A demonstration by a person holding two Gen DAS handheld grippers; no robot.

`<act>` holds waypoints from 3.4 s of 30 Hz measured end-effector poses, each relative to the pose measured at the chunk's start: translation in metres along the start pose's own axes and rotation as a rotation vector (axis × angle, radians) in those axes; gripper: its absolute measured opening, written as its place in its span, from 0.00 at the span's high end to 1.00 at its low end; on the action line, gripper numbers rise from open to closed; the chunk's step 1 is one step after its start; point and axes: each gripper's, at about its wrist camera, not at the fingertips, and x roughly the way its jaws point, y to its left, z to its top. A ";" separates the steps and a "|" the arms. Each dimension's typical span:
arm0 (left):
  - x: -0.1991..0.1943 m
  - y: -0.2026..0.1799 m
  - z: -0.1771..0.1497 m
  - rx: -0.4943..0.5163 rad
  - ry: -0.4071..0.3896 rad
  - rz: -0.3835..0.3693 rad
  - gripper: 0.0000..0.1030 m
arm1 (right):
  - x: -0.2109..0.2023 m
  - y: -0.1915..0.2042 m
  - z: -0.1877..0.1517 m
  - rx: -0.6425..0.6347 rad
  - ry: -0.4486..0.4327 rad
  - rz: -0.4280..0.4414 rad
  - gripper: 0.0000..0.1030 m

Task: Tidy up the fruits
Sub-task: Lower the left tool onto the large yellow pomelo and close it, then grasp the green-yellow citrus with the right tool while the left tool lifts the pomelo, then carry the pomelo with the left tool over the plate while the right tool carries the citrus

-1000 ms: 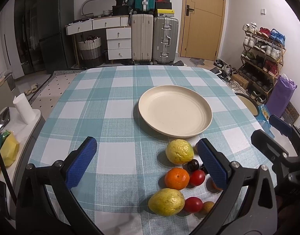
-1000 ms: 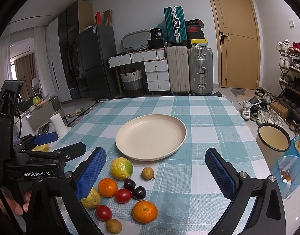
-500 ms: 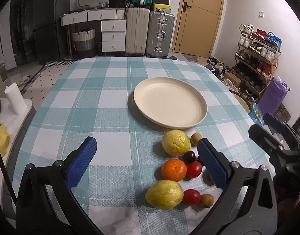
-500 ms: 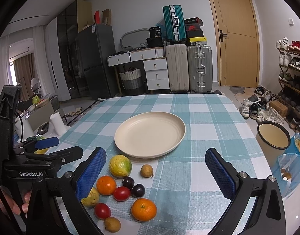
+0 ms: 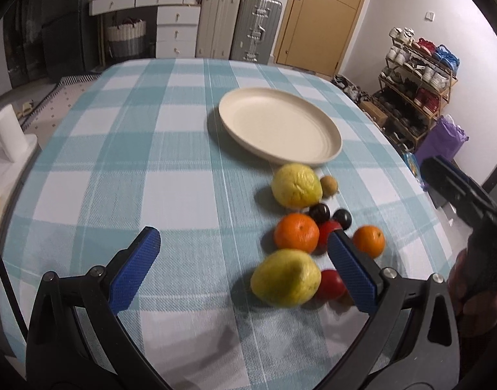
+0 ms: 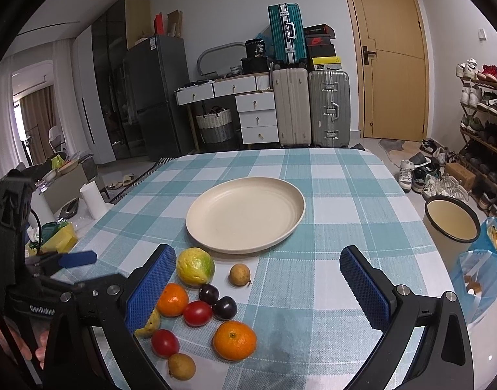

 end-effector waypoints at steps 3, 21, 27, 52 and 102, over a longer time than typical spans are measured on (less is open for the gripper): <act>0.005 -0.002 -0.006 0.001 0.025 -0.027 0.01 | 0.001 0.002 0.000 -0.004 0.003 0.001 0.00; 0.026 0.000 -0.020 -0.040 0.116 -0.158 0.16 | 0.006 0.003 -0.003 -0.008 0.025 -0.003 0.00; 0.038 0.004 -0.023 -0.077 0.171 -0.248 0.40 | 0.009 0.003 -0.004 -0.011 0.033 -0.002 0.00; 0.034 0.038 -0.023 -0.143 0.169 -0.380 0.50 | 0.053 0.032 0.005 -0.013 0.182 0.164 0.00; 0.029 0.062 0.038 -0.184 0.100 -0.371 0.50 | 0.101 0.028 0.031 0.080 0.246 0.294 0.52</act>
